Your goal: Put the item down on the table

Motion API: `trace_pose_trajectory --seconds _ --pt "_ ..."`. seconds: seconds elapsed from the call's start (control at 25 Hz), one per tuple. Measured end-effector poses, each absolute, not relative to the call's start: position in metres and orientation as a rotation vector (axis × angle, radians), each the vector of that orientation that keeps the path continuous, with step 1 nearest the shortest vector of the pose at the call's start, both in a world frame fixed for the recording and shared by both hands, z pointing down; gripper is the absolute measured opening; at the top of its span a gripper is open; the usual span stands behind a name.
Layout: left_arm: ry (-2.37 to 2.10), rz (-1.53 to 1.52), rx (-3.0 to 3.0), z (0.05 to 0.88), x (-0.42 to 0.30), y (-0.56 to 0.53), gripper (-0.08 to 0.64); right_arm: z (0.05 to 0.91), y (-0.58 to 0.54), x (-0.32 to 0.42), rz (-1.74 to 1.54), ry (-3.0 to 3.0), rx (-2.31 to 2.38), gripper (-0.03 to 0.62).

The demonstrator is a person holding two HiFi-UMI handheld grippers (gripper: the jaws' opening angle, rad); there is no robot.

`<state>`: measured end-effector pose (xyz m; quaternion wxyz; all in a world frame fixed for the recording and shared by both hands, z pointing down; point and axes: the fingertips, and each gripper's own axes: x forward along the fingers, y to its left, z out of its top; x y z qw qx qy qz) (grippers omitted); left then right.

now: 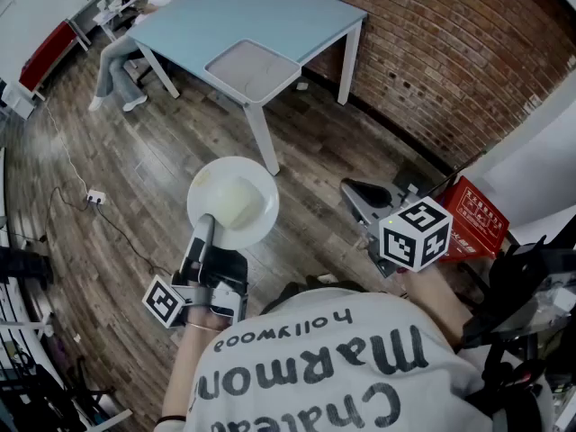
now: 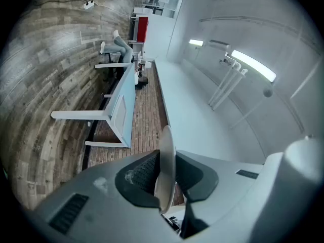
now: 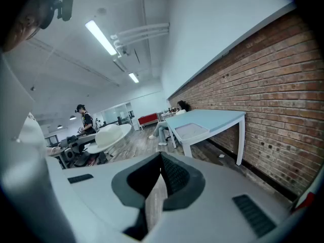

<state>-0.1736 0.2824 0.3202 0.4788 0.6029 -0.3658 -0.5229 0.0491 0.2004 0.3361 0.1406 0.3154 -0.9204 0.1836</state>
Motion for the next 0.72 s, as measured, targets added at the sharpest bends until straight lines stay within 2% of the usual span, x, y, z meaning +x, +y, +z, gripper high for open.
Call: trace_pose_trajectory --seconds 0.72 --pt "-0.892 -1.278 1.451 0.321 -0.200 0.263 0.060 0.330 0.187 0.017 0.476 -2.670 0.890 0.011"
